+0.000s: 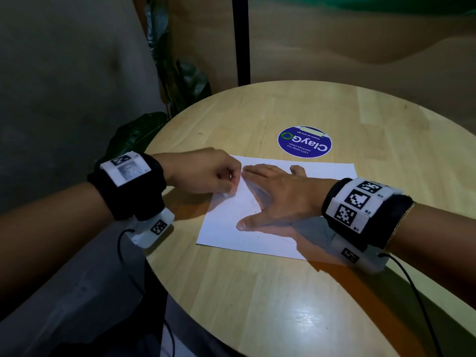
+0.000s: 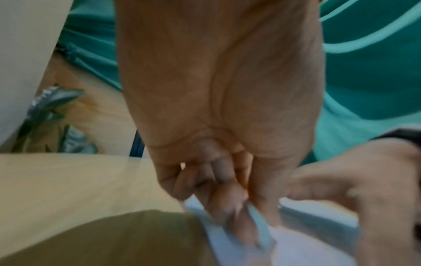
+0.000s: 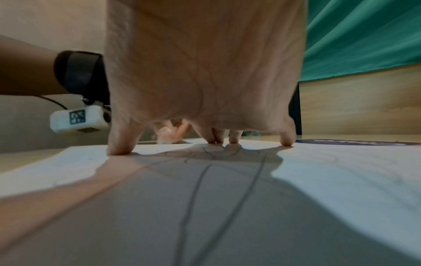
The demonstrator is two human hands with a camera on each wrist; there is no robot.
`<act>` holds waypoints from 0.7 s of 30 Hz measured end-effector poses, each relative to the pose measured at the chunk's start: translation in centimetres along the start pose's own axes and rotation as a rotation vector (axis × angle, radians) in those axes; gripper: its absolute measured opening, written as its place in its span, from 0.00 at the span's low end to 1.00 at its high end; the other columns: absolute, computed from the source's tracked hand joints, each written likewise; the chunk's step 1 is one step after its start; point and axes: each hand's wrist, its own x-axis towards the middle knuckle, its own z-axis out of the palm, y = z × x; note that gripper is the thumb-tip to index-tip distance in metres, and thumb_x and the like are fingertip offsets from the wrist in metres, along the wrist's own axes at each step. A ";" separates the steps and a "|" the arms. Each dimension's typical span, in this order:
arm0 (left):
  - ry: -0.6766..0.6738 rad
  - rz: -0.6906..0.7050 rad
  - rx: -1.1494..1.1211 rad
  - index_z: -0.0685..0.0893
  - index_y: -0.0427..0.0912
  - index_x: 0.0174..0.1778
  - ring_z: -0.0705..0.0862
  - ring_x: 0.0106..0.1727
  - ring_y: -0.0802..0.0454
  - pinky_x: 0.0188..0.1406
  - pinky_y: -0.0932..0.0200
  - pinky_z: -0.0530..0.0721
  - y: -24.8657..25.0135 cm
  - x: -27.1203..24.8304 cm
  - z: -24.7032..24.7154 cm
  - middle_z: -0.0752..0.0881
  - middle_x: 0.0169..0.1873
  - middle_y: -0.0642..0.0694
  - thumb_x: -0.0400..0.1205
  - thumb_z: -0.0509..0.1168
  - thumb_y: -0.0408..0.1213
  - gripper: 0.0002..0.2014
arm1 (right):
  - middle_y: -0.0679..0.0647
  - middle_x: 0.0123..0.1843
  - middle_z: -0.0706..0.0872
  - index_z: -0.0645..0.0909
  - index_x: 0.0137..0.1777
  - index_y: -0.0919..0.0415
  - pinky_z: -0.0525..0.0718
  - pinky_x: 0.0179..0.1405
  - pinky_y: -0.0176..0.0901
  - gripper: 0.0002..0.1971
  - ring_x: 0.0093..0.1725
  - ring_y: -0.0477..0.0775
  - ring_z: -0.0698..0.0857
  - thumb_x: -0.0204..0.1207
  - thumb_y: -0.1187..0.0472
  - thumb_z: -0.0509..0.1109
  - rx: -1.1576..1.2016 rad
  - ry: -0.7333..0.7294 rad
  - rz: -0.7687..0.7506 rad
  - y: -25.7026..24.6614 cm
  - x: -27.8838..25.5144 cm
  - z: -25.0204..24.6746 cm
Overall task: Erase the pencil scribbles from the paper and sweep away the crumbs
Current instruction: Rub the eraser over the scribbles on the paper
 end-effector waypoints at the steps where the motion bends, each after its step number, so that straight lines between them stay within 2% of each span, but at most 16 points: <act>1: -0.071 0.006 -0.059 0.90 0.51 0.50 0.89 0.44 0.57 0.51 0.55 0.86 0.3 -0.1 0.1 0.95 0.43 0.52 0.88 0.73 0.40 0.02 | 0.39 0.90 0.58 0.61 0.89 0.50 0.53 0.83 0.75 0.52 0.90 0.43 0.54 0.74 0.19 0.68 0.010 0.011 0.000 0.0 -0.1 0.0; 3: -0.089 0.016 -0.074 0.91 0.51 0.49 0.90 0.44 0.59 0.52 0.55 0.86 0.4 -0.2 0.1 0.95 0.42 0.53 0.88 0.74 0.40 0.03 | 0.39 0.89 0.60 0.62 0.88 0.50 0.54 0.83 0.75 0.51 0.89 0.43 0.55 0.74 0.19 0.68 0.008 0.012 0.004 -0.2 -0.2 -0.1; 6: 0.061 0.014 0.030 0.90 0.55 0.50 0.88 0.46 0.60 0.49 0.56 0.83 0.1 -0.1 0.1 0.93 0.44 0.57 0.88 0.73 0.43 0.03 | 0.36 0.90 0.57 0.59 0.90 0.49 0.50 0.84 0.79 0.52 0.91 0.42 0.51 0.74 0.19 0.67 -0.012 -0.001 0.010 -0.3 -0.2 -0.1; 10: -0.119 0.040 -0.091 0.91 0.49 0.50 0.90 0.46 0.55 0.53 0.56 0.86 1.0 -0.4 0.6 0.95 0.44 0.50 0.88 0.73 0.38 0.03 | 0.34 0.93 0.51 0.57 0.91 0.45 0.48 0.84 0.83 0.54 0.93 0.42 0.47 0.72 0.17 0.67 0.000 0.002 0.004 0.0 0.1 0.1; 12: -0.029 0.048 -0.009 0.91 0.52 0.50 0.87 0.45 0.61 0.49 0.58 0.84 0.9 -0.2 0.5 0.93 0.43 0.55 0.88 0.73 0.40 0.03 | 0.35 0.94 0.48 0.52 0.93 0.42 0.47 0.84 0.84 0.56 0.94 0.43 0.45 0.71 0.16 0.66 -0.002 0.001 -0.001 0.1 0.3 0.2; 14: 0.045 0.054 0.046 0.91 0.54 0.50 0.85 0.44 0.64 0.46 0.62 0.79 0.9 -0.2 0.5 0.91 0.41 0.58 0.88 0.72 0.41 0.03 | 0.35 0.94 0.48 0.51 0.93 0.39 0.47 0.84 0.84 0.55 0.94 0.44 0.45 0.71 0.16 0.67 0.010 0.004 -0.009 0.2 0.4 0.3; 17: -0.103 0.067 -0.047 0.92 0.48 0.51 0.85 0.40 0.65 0.44 0.68 0.81 1.6 -0.5 0.6 0.93 0.41 0.52 0.88 0.73 0.37 0.02 | 0.36 0.95 0.46 0.51 0.93 0.40 0.44 0.84 0.85 0.56 0.94 0.43 0.43 0.71 0.16 0.67 0.016 -0.001 -0.002 0.2 0.3 0.4; 18: -0.110 0.065 -0.054 0.92 0.47 0.51 0.86 0.40 0.65 0.44 0.68 0.82 1.6 -0.5 0.5 0.93 0.41 0.52 0.88 0.73 0.37 0.02 | 0.36 0.95 0.45 0.50 0.94 0.40 0.44 0.84 0.85 0.56 0.94 0.42 0.42 0.71 0.16 0.67 0.015 -0.003 -0.001 0.2 0.3 0.3; 21: 0.057 0.066 0.054 0.92 0.53 0.50 0.84 0.43 0.65 0.44 0.63 0.78 1.2 -0.1 0.5 0.91 0.40 0.59 0.88 0.72 0.41 0.03 | 0.36 0.95 0.46 0.48 0.93 0.36 0.44 0.84 0.85 0.56 0.94 0.44 0.44 0.71 0.17 0.68 0.032 0.003 -0.017 0.3 0.3 0.3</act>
